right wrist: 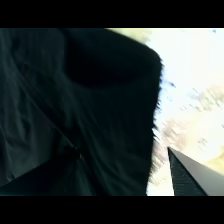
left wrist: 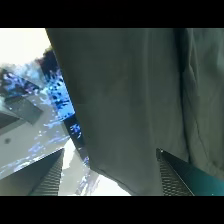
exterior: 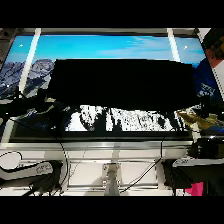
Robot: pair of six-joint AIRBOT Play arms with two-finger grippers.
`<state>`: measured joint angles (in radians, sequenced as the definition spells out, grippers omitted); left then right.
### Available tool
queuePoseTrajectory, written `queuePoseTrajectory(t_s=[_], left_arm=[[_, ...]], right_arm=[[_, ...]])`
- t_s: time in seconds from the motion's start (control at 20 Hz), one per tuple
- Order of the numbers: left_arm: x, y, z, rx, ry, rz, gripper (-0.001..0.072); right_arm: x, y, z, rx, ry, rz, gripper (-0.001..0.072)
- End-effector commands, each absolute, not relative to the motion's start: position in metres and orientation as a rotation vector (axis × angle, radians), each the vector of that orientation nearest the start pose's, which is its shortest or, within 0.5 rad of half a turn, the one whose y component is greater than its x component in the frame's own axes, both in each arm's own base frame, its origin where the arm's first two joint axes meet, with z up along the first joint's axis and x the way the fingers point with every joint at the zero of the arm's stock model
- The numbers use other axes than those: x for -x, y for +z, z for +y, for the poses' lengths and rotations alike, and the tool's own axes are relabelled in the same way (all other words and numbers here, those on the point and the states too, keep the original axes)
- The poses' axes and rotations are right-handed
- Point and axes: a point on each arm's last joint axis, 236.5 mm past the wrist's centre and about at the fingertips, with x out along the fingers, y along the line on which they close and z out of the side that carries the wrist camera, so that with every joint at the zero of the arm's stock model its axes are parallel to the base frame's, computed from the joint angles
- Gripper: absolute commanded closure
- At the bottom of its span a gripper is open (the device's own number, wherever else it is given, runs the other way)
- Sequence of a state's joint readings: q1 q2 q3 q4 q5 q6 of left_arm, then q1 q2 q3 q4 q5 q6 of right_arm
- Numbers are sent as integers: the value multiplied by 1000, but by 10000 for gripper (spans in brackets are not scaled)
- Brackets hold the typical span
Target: Fold the clothes and pants, and hang the long-sleeved shirts on hangers.
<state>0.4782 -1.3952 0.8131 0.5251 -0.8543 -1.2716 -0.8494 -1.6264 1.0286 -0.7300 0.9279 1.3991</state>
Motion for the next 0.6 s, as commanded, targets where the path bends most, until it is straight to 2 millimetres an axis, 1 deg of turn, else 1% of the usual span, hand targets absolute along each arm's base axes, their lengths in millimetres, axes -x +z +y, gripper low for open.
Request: queuePoseTrajectory(t_s=[0.0,0.1,0.2,0.35,0.55], left_arm=[[-410,-55,35,1123,45,976,65],[-414,-55,34,1111,55,961,65],[-419,-59,35,1085,71,946,64],[-422,-75,41,1101,112,952,64],[-432,-98,34,1249,146,956,70]], right_arm=[[-391,-114,-198,-1247,-352,996,226],[-396,-116,-190,-1227,-339,1009,683],[-396,-115,-187,-1223,-329,1016,694],[-393,-115,-182,-1193,-287,1037,694],[-392,-114,-178,-1193,-271,1049,694]])
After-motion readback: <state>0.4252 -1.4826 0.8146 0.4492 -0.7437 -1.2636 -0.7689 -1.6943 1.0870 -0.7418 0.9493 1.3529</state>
